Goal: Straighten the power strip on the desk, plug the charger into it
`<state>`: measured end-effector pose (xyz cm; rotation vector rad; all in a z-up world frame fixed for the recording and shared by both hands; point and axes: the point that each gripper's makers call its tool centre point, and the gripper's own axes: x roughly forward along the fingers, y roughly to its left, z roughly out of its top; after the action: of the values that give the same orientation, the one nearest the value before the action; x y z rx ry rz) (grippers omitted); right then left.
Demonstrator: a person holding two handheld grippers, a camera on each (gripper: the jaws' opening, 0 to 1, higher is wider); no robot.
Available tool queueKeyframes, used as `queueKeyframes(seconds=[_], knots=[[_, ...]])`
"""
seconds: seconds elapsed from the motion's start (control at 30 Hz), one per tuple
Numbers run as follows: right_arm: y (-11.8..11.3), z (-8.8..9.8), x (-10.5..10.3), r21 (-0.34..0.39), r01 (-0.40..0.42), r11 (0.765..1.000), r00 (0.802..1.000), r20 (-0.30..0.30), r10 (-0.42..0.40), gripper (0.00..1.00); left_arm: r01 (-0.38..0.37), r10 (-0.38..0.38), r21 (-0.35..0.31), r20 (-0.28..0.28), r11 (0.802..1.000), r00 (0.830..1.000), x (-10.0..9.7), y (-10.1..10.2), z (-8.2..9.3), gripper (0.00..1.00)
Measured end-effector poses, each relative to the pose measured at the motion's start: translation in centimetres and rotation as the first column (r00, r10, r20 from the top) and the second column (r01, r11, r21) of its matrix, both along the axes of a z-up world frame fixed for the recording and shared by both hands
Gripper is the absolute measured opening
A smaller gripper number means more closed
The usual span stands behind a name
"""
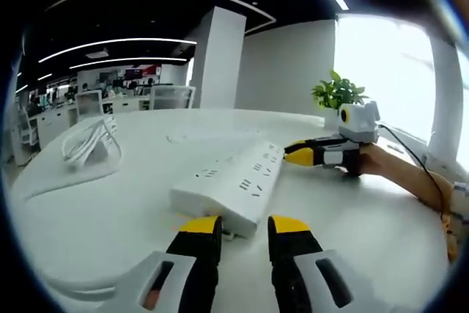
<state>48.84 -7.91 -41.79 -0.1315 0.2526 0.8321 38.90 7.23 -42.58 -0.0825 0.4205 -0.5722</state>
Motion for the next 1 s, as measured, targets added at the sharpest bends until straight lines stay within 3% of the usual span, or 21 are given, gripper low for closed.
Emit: queueKeyframes(seconds=[1.0], knots=[[-0.4, 0.0, -1.4, -0.040, 0.006, 0.999, 1.000, 0.017, -0.006, 0.20, 0.017, -0.018, 0.011, 0.018, 1.000, 1.000, -0.1, 0.3, 0.0, 0.24]])
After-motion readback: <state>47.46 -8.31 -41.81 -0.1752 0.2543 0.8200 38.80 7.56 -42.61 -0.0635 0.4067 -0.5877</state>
